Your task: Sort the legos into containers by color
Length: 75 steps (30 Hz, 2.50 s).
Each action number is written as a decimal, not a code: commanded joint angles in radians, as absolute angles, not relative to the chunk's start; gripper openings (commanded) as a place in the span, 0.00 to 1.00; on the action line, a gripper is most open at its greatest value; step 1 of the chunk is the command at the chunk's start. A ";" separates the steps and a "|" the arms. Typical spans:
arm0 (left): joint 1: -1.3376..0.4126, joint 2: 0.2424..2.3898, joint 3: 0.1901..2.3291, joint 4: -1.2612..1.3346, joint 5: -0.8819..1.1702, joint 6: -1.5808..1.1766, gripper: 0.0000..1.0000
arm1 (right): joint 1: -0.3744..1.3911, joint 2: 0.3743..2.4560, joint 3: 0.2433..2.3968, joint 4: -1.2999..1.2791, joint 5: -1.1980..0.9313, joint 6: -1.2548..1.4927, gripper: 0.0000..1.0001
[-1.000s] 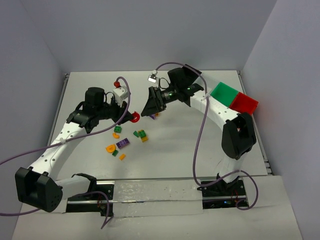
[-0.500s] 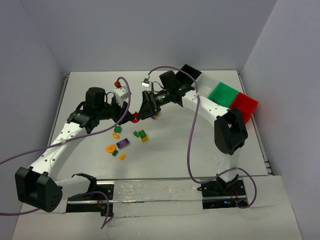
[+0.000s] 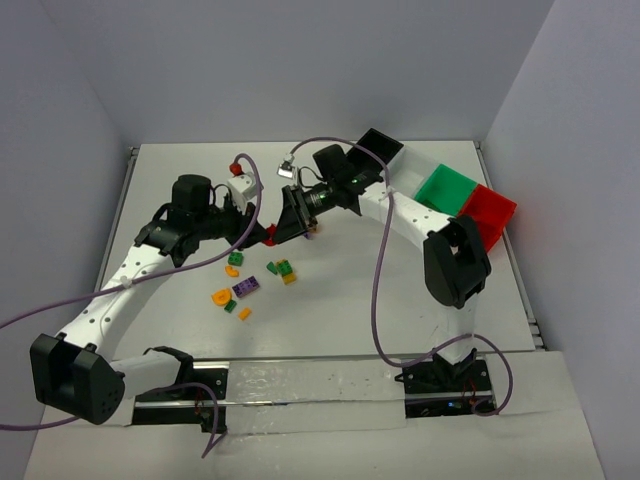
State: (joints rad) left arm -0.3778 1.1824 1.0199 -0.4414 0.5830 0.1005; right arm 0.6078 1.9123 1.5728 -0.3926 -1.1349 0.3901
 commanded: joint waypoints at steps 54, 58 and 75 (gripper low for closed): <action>-0.394 1.251 1.092 -0.429 0.335 0.112 0.99 | -0.431 1.792 1.559 -0.775 -0.129 -0.348 0.43; -0.400 1.264 1.073 -0.434 0.348 0.141 0.99 | -0.430 1.796 1.574 -0.774 -0.133 -0.345 0.69; -0.578 1.518 1.093 -0.454 0.292 0.209 0.84 | -0.283 1.547 1.511 -0.861 -0.579 -0.240 1.00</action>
State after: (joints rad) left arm -0.5547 1.4794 1.0378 -0.4385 0.3244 0.1756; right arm -0.3290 1.6438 1.5371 -0.8523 -0.4361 -0.2878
